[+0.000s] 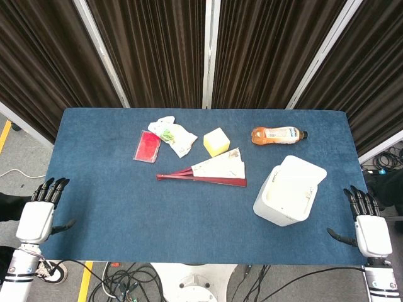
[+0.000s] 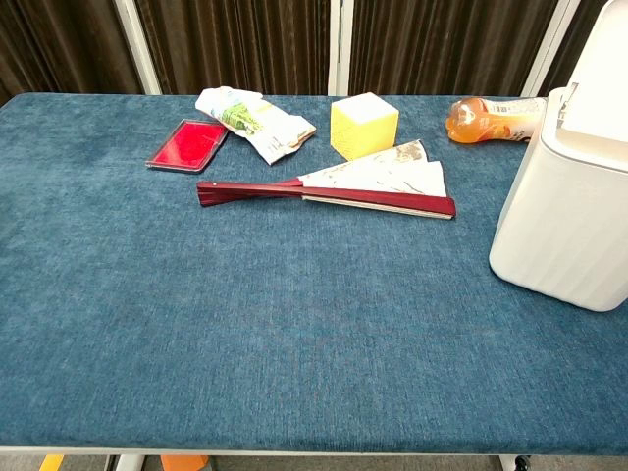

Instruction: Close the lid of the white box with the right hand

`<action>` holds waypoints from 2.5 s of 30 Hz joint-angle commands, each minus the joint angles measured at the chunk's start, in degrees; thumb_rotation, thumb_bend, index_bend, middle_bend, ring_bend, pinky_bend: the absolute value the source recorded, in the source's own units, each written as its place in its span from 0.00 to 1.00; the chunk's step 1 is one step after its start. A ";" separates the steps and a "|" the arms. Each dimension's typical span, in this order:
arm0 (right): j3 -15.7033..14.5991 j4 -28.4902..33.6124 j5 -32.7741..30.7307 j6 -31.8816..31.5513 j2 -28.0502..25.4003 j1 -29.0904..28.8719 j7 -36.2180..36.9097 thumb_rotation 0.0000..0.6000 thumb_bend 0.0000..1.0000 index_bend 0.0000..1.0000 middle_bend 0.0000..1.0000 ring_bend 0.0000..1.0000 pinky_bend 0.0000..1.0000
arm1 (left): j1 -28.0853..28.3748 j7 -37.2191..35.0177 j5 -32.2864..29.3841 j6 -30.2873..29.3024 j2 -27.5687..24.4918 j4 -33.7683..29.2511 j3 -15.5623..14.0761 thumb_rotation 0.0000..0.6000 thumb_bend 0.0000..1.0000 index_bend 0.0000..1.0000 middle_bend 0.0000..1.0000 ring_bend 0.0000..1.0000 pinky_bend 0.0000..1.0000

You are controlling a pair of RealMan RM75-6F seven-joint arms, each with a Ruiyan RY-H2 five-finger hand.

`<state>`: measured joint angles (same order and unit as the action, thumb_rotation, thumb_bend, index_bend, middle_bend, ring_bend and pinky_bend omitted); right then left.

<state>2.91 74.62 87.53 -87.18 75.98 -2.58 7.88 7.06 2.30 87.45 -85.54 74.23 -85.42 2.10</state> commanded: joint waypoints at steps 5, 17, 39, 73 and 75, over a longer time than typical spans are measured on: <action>-0.14 0.51 0.10 0.10 -0.37 0.02 -0.14 0.82 0.02 0.00 0.00 0.00 0.00 | -0.07 -0.28 -0.02 0.06 0.25 0.37 -0.10 1.00 0.08 0.10 0.10 0.04 0.13; -0.59 2.91 2.05 -1.48 -2.75 0.16 1.50 0.82 0.01 0.00 0.00 0.00 0.00 | -0.27 -0.17 0.15 0.06 0.74 0.67 -0.50 1.00 0.08 0.10 0.10 0.04 0.13; 5.56 30.73 4.09 6.76 -26.24 -10.55 17.31 0.76 0.01 0.00 0.00 0.00 0.00 | 0.36 0.54 0.15 1.10 0.87 0.64 -0.50 1.00 0.08 0.10 0.10 0.04 0.13; 3.49 23.95 3.40 23.28 -24.92 -20.28 60.07 0.69 0.91 0.00 0.05 0.00 0.00 | 0.83 0.60 -0.16 2.16 0.63 0.97 -0.63 1.00 0.08 0.10 0.10 0.04 0.13; 3.09 23.63 4.51 22.74 -24.78 -20.39 60.27 0.69 0.91 0.00 0.06 0.00 0.00 | 0.89 0.72 -0.14 2.19 0.63 0.89 -0.62 1.00 0.08 0.10 0.10 0.04 0.13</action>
<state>6.62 98.58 91.01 -64.34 51.16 -22.63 67.69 7.95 3.02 87.31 -83.35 74.86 -84.53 1.48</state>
